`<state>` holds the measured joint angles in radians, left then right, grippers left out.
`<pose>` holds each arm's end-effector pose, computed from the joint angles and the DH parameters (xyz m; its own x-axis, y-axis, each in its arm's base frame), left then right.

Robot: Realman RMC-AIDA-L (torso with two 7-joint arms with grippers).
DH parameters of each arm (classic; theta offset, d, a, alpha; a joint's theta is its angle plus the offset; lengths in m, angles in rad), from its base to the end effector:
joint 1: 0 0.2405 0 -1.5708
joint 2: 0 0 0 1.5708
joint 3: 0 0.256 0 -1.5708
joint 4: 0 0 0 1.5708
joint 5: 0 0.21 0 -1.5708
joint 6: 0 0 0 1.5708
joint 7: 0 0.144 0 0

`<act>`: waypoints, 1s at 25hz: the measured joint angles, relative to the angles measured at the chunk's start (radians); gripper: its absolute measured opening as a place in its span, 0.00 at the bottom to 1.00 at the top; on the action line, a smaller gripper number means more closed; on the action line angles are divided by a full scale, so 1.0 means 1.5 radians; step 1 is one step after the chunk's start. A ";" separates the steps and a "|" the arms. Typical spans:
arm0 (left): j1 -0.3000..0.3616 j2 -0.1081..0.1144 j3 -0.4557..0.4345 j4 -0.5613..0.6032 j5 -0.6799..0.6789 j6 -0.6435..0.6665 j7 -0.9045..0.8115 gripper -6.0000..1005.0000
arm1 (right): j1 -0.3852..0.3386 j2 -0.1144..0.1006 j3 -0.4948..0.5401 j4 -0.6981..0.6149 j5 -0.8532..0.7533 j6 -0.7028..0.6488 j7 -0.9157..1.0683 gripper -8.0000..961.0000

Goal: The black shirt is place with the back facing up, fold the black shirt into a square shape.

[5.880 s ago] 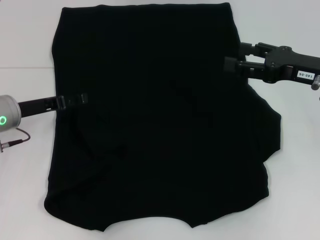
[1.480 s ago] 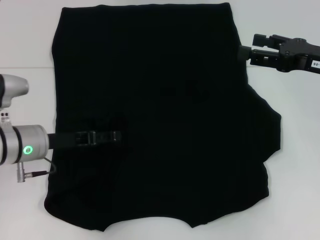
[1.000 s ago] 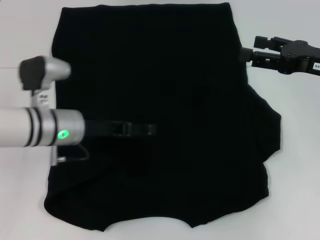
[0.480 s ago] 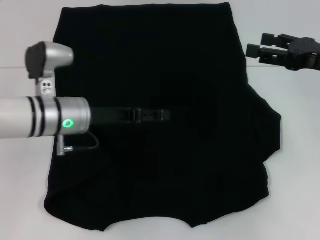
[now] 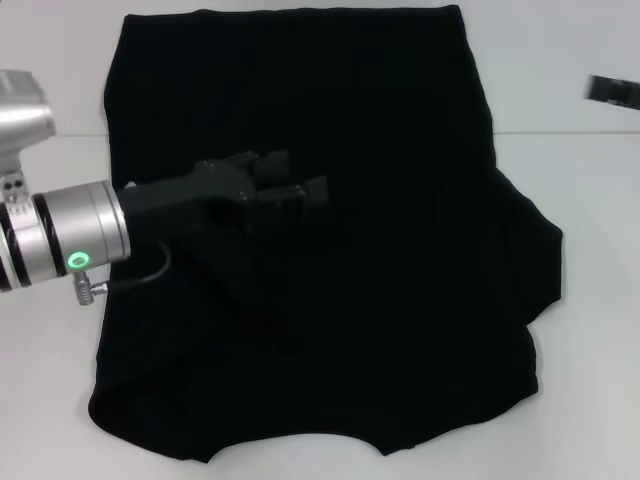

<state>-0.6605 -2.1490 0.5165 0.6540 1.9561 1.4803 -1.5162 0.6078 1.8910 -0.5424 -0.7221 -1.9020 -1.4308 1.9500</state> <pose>-0.2155 0.3719 -0.0014 0.6330 0.3641 0.6831 0.5837 -0.8042 -0.1122 0.2653 0.3990 0.1252 0.4715 -0.5110 -0.7187 -0.8200 -0.5540 -0.1441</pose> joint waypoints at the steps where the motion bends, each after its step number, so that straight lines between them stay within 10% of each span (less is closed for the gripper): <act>1: 0.001 -0.001 0.000 -0.004 -0.005 0.004 0.040 0.83 | -0.006 -0.008 -0.001 0.000 -0.008 0.014 0.032 0.76; 8: 0.003 -0.010 0.047 -0.017 0.001 0.003 0.230 0.82 | -0.007 -0.036 -0.004 0.008 -0.137 0.056 0.203 0.76; 25: 0.010 -0.011 0.101 -0.002 0.092 0.005 0.281 0.82 | 0.056 -0.019 -0.024 0.122 -0.288 0.113 0.279 0.76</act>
<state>-0.6454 -2.1660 0.6678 0.6515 2.0948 1.4877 -1.0948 0.6919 1.8622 -0.5791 -0.5392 -2.3336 -1.2606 2.3688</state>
